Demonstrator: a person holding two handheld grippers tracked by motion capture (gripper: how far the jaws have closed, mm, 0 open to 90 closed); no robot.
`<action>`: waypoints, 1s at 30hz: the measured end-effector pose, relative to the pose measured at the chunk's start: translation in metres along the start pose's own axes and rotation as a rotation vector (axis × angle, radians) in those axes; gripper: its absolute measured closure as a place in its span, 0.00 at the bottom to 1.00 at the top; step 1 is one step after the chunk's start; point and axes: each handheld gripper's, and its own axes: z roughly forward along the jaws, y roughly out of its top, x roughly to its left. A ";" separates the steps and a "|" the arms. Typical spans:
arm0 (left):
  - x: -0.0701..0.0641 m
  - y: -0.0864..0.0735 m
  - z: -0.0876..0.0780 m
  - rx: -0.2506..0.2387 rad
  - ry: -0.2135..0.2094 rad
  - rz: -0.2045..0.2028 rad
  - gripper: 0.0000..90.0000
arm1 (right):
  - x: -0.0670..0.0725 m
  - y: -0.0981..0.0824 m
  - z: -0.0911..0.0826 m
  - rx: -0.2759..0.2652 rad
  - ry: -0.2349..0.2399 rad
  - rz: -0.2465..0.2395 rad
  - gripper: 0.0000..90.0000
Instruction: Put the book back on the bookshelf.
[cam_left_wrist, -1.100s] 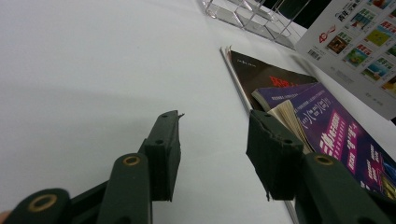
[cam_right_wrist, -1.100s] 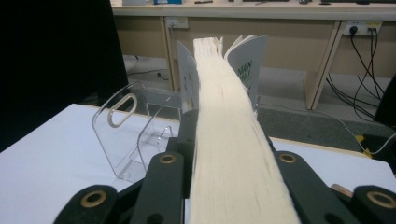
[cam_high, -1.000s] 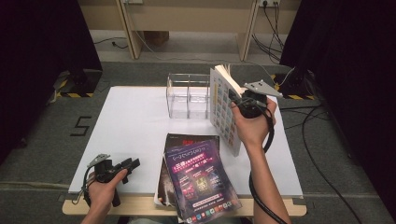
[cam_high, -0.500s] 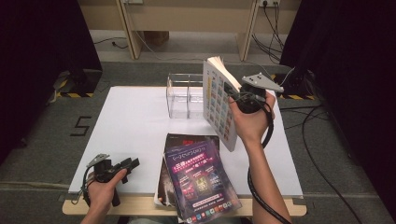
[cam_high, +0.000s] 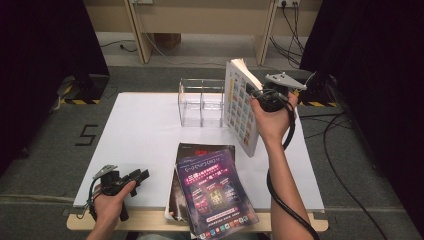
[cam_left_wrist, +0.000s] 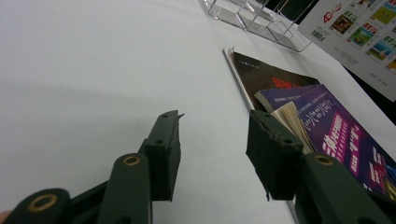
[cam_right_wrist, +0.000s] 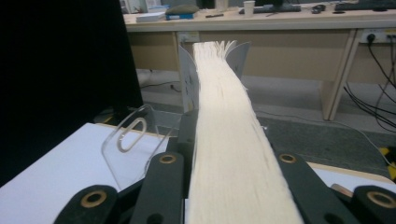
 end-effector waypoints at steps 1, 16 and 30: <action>0.000 0.000 0.000 0.000 -0.001 -0.002 0.60 | -0.002 -0.001 0.001 0.000 -0.010 0.003 0.83; 0.000 0.000 0.001 0.000 -0.002 -0.005 0.60 | -0.007 -0.003 0.014 -0.001 -0.086 0.053 0.83; 0.001 0.000 0.000 0.000 -0.004 -0.003 0.60 | 0.016 0.007 0.031 -0.002 -0.123 0.058 0.83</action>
